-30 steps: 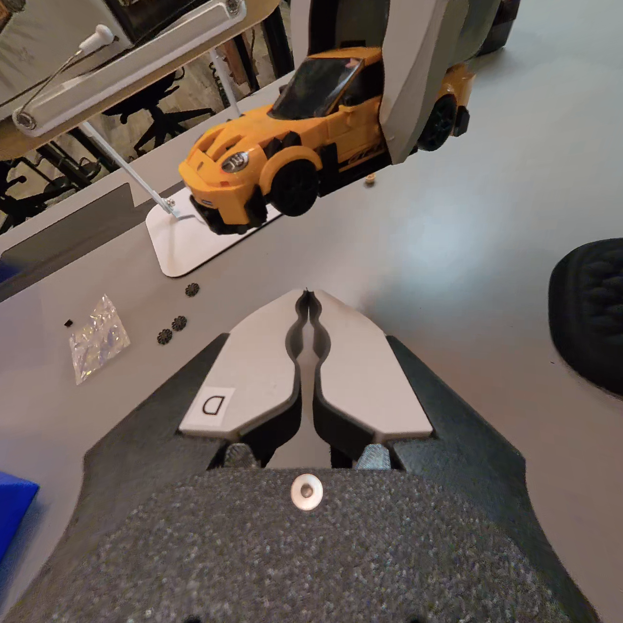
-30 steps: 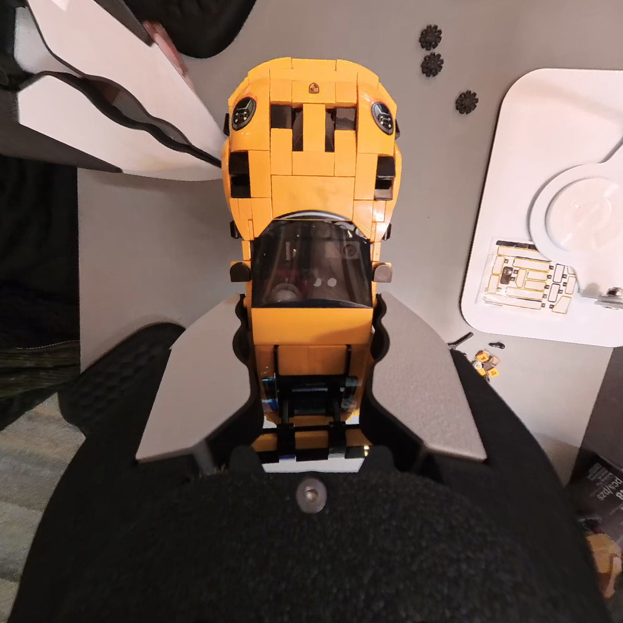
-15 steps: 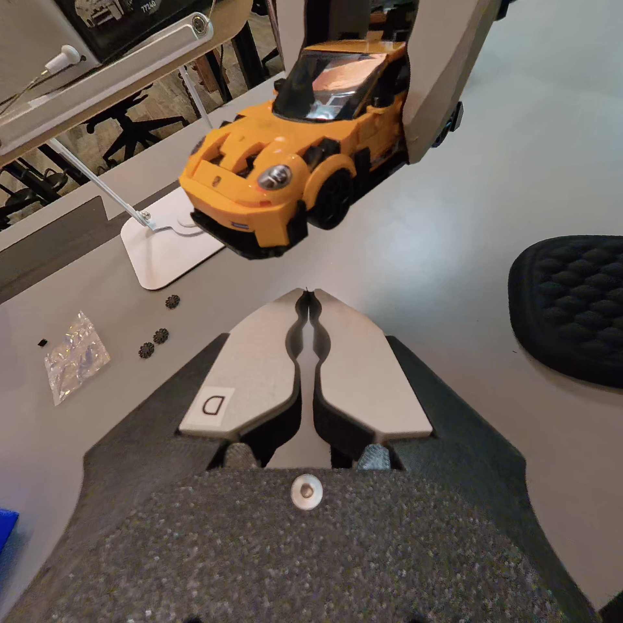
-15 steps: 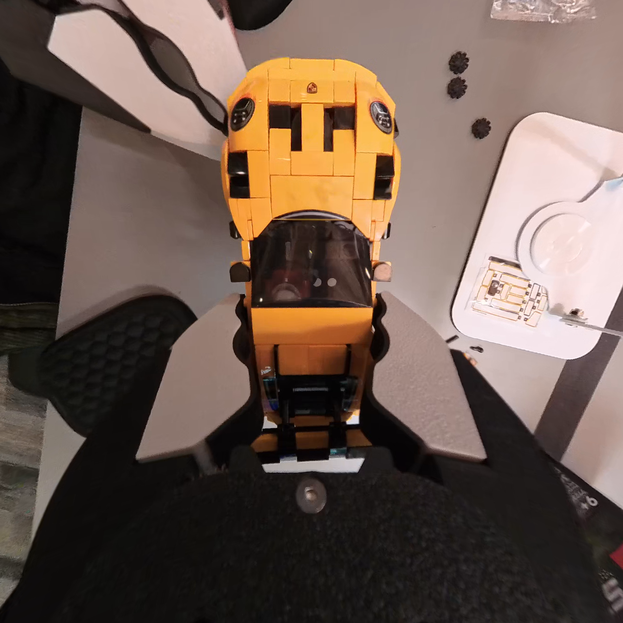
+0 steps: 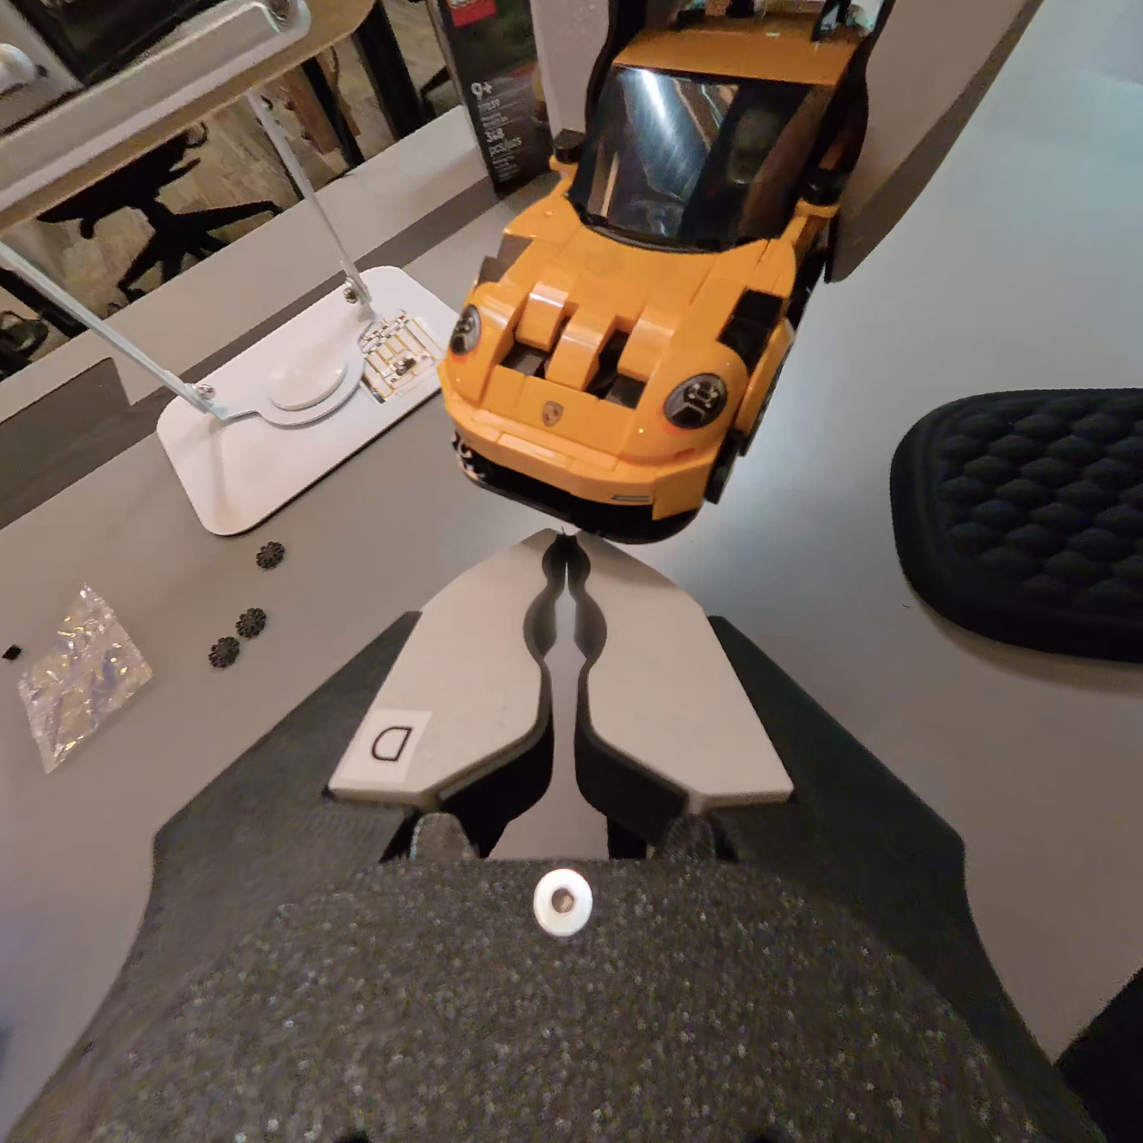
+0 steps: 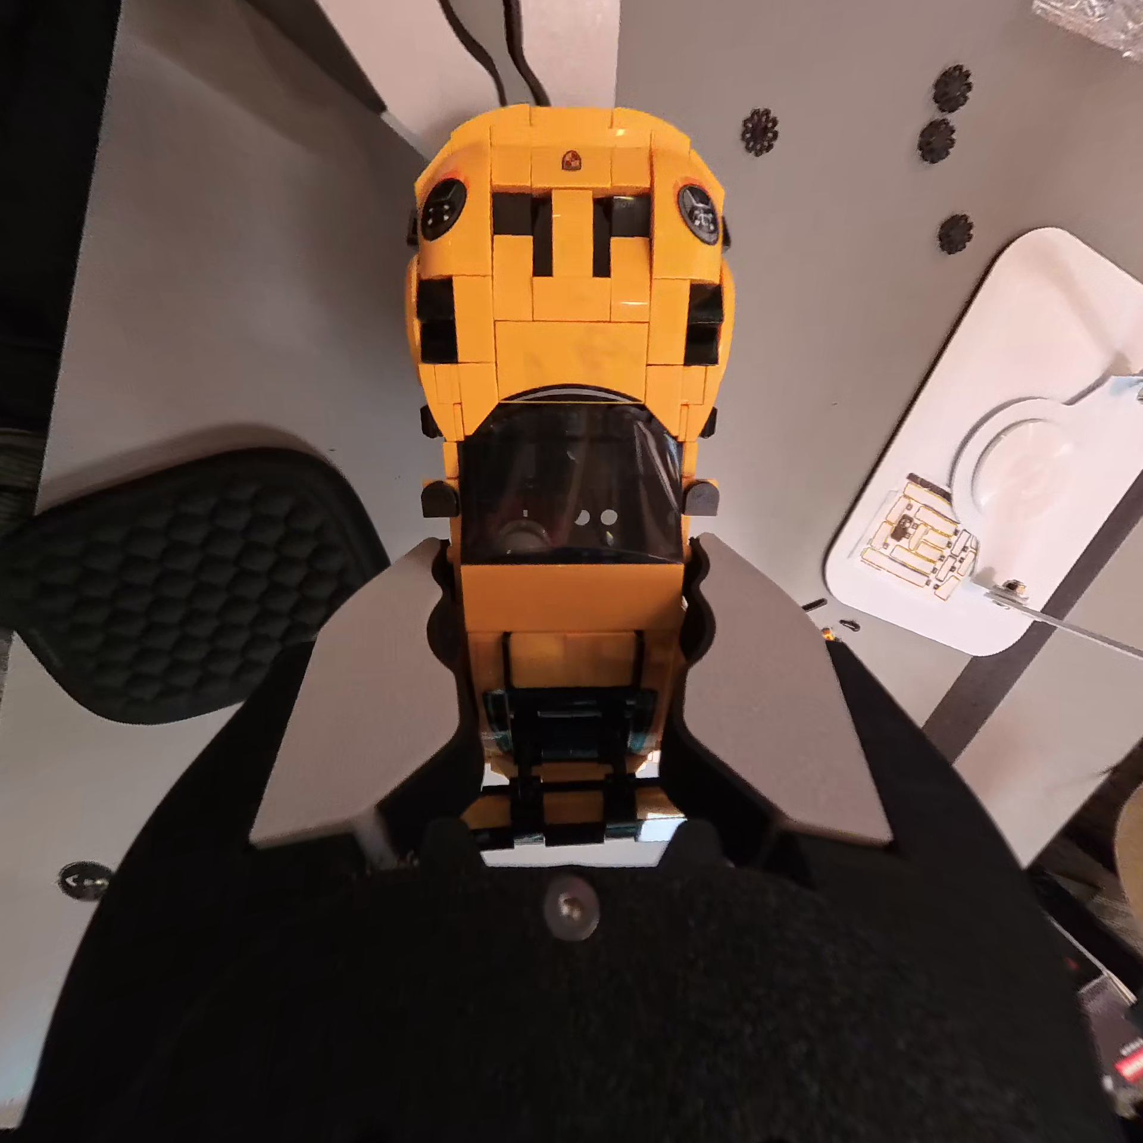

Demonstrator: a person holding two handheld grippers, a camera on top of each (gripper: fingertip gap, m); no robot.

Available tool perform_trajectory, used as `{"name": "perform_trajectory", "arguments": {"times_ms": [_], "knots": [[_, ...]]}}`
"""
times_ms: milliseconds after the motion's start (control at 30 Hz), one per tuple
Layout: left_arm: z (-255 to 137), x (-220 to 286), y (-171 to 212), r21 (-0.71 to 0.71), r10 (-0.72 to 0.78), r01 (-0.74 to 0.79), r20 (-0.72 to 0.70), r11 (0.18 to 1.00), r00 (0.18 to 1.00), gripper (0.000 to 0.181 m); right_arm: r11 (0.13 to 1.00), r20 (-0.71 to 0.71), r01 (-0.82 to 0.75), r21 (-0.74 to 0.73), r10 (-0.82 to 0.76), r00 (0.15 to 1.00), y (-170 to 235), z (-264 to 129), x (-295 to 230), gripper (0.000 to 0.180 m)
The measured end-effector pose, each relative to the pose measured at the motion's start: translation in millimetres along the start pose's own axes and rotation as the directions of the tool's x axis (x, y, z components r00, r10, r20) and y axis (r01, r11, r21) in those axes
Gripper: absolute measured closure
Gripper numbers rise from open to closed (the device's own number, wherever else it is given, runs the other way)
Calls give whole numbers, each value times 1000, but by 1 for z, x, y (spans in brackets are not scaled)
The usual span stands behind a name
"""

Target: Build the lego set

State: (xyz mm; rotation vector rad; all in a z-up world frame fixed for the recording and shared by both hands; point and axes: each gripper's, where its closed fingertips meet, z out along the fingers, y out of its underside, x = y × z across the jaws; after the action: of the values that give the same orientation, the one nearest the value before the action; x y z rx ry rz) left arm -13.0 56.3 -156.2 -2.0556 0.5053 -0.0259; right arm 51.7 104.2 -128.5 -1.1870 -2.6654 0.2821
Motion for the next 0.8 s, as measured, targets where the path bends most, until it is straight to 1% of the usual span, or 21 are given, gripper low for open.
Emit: {"name": "perform_trajectory", "arguments": {"times_ms": [367,500,800], "knots": [[0,12,8,4,31,-30,-97,1000,995,181,996,24,83,-9,-83,996,1,-3,-22,110],[0,15,13,-3,56,-56,-123,998,991,181,990,21,141,-29,-141,990,-2,-3,-31,109],[-3,29,18,57,148,-139,-222,989,964,181,967,66,254,-13,-253,965,-13,5,-53,110]]}}
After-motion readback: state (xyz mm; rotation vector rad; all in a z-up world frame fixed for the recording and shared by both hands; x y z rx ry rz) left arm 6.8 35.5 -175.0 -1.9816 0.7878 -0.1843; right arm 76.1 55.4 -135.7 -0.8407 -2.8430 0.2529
